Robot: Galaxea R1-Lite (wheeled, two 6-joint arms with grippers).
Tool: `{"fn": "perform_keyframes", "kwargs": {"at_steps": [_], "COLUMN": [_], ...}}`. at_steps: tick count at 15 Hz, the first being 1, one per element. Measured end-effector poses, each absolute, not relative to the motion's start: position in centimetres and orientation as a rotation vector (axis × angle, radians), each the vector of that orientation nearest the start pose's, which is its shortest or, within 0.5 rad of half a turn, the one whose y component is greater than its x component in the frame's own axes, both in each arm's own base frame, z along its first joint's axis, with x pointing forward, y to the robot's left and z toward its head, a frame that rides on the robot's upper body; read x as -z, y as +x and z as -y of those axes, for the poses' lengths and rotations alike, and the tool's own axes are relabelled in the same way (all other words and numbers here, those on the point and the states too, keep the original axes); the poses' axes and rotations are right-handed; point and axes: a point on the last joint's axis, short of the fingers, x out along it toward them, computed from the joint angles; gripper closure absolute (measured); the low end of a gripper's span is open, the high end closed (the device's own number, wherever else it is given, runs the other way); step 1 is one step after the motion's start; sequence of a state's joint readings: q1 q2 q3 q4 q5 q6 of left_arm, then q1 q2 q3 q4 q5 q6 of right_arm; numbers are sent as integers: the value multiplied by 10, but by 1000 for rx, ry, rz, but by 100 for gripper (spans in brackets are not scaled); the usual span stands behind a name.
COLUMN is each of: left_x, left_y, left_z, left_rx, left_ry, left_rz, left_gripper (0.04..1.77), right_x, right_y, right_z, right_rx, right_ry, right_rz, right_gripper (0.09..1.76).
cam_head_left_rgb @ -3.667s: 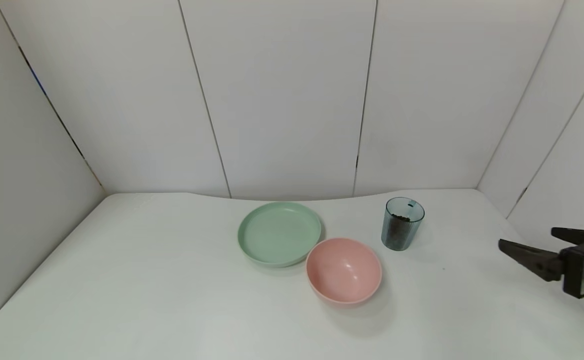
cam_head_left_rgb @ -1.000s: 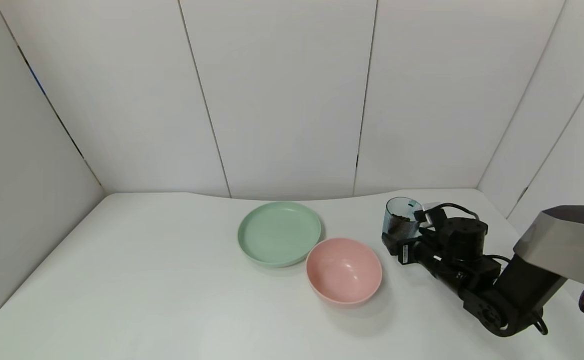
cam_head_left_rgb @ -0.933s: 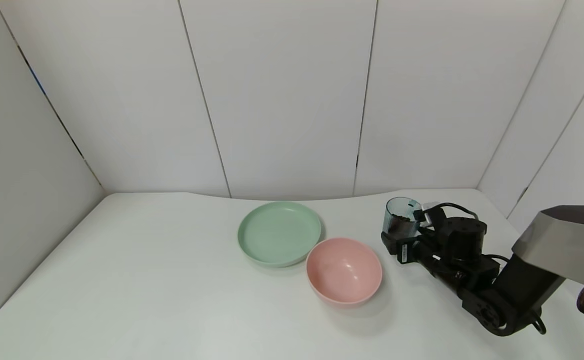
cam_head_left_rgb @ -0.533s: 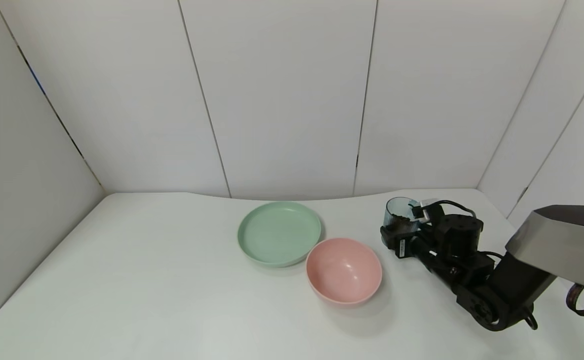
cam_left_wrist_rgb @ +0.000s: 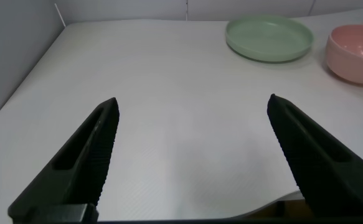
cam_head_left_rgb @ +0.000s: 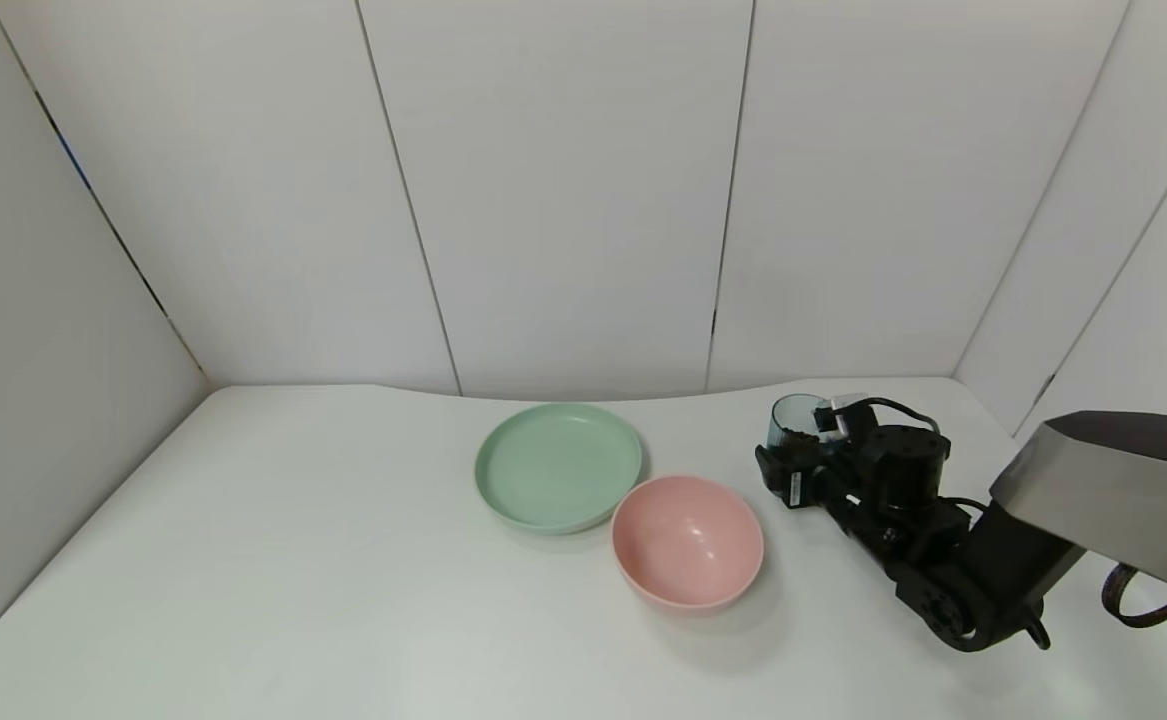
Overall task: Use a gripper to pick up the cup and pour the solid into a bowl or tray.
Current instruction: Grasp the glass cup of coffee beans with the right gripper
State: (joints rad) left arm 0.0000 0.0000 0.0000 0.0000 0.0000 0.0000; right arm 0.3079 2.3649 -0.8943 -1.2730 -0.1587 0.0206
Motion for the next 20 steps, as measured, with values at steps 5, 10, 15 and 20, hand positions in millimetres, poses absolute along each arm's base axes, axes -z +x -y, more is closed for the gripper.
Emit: {"fn": "perform_keyframes", "kwargs": {"at_steps": [5, 10, 15, 20], "left_x": [-75, -75, -75, -75], "left_y": [-23, -23, -23, -23], "left_z": [0, 0, 0, 0], "left_rx": [0, 0, 0, 0], "left_ry": [0, 0, 0, 0], "left_rz": [0, 0, 0, 0], "left_gripper": [9, 9, 9, 9], "right_x": [-20, -20, -20, -20], "right_y": [392, 393, 393, 393], "right_z": [-121, -121, -121, -120], "right_rx": [-144, -143, -143, -141], "right_ry": [-30, -29, -28, -29], "right_rz": [-195, -191, -190, -192], "right_gripper": [14, 14, 14, 47]}}
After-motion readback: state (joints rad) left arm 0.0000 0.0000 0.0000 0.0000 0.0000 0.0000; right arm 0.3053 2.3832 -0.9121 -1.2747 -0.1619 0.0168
